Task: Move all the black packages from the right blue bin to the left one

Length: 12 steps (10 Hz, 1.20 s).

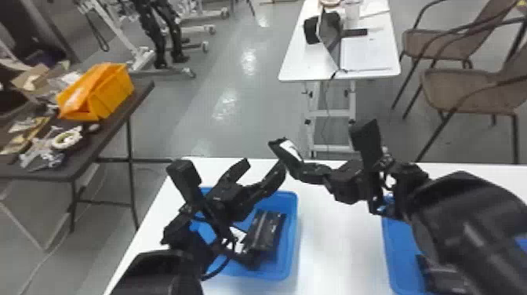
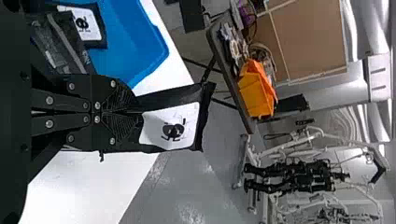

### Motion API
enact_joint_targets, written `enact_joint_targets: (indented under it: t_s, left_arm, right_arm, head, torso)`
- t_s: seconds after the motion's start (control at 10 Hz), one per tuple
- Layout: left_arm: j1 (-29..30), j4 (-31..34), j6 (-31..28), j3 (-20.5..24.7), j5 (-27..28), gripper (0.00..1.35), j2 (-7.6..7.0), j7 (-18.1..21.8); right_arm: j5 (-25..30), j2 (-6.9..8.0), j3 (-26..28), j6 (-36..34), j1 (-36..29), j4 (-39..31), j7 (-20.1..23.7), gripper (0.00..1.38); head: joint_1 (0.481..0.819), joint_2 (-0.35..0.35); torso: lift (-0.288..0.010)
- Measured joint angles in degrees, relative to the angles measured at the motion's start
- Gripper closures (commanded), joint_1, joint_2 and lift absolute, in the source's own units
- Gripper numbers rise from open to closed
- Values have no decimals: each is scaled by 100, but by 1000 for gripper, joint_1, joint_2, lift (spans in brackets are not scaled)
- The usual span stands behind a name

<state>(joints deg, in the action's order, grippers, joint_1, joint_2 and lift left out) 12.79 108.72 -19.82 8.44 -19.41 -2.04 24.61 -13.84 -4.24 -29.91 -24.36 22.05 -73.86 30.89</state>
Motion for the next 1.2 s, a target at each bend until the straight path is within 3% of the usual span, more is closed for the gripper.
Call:
enact_joint_targets:
  t_s: [0.2,0.4,0.9,1.2]
  left_arm:
    - [-104,-106,5,-125,-45,104,1,-125]
    - [-259,-273,110,-232,-64,104,-7,-128]
    - [-88,-476,569,27,219,104,-137,-473]
    - [33,-438,671,247,16,104,-185,-747]
  right_arm:
    - [-411,-97,-711,187,378,188,-31,1288]
    - [-657,-135,-1085,319,600,279,-31,1288]
    - [-864,-216,-1362,391,712,270,-30,1288]
    - [-851,-304,-1381,483,674,240,-30,1288]
  head:
    - [695,320]
    - [695,328]
    - [695,350]
    - [695,350]
  torso:
    - [-43]
    - [-43]
    - [-43]
    - [-43]
